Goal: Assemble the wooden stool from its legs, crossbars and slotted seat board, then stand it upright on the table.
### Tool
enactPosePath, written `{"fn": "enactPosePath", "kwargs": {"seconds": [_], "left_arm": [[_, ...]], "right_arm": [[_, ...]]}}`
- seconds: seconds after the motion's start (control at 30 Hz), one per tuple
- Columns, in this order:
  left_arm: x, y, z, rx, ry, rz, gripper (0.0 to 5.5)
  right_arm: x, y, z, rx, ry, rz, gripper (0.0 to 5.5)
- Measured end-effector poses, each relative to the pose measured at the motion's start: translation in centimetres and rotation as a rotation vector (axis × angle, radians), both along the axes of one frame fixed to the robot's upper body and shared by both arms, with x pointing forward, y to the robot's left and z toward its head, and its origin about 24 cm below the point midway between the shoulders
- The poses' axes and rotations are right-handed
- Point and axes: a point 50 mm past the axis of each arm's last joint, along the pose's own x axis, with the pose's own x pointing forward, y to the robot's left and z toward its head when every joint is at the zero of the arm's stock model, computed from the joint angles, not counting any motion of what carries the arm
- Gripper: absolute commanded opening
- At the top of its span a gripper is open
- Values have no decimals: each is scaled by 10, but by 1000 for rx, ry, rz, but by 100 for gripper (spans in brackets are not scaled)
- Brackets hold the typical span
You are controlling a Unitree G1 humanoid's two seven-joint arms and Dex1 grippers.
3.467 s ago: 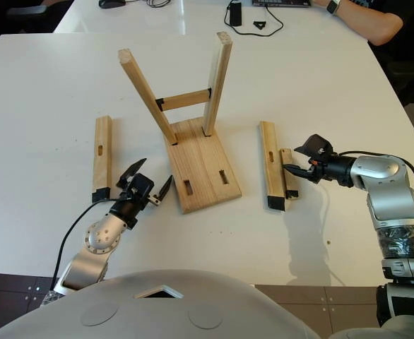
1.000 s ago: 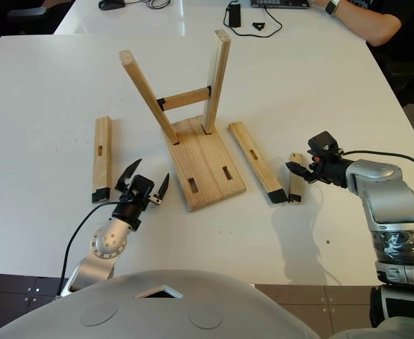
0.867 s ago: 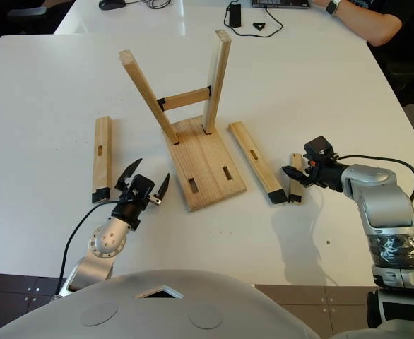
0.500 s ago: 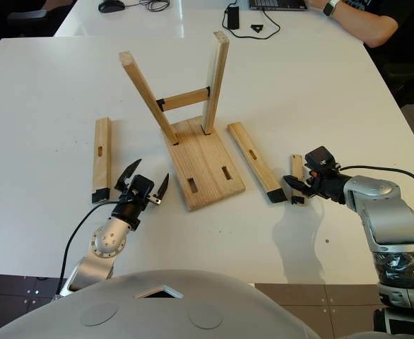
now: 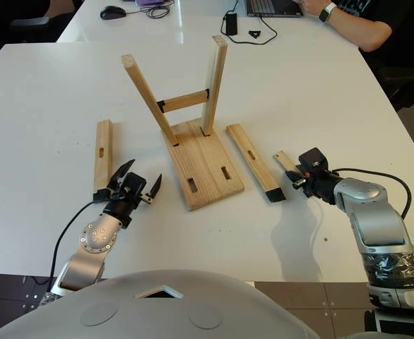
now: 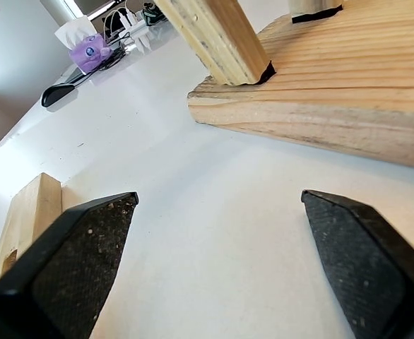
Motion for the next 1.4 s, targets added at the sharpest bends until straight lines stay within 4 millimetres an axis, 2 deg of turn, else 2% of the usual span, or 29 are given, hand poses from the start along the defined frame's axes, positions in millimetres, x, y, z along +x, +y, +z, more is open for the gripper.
{"fn": "enactPosePath", "kwargs": {"seconds": [0.1, 0.2, 0.3, 0.37, 0.5, 0.6, 0.67, 0.7, 0.77, 0.9, 1.0, 1.2, 1.4], "left_arm": [[2, 7, 6, -27, 37, -2, 431], [8, 24, 23, -18, 35, 18, 431], [19, 44, 57, -23, -16, 5, 431], [23, 45, 80, -76, -43, -58, 431], [30, 35, 120, -278, -48, -239, 489], [35, 13, 150, -485, -33, -465, 527], [37, 0, 166, -569, -15, -600, 529], [39, -10, 178, -630, -2, -702, 529], [42, -21, 191, -693, 18, -812, 505], [43, -31, 205, -798, 65, -946, 453], [42, -35, 210, -815, 97, -1005, 404], [38, -45, 203, -778, 193, -1057, 305], [37, -48, 201, -767, 210, -1075, 208]], "right_arm": [[12, 2, 0, 28, -45, -7, 128], [25, 5, 17, 94, -139, 4, 128], [39, 0, 45, 178, -278, 14, 128], [42, -3, 61, 256, -337, 35, 128], [40, 7, 101, 527, -424, 168, 128], [33, 31, 132, 725, -439, 386, 128], [27, 48, 144, 829, -409, 526, 128], [24, 62, 154, 906, -381, 644, 128], [21, 79, 166, 975, -357, 775, 128], [22, 100, 165, 1054, -278, 880, 128], [22, 108, 159, 1072, -224, 918, 128], [20, 121, 145, 1060, -133, 993, 128], [19, 125, 142, 1090, -113, 1030, 128]]}}
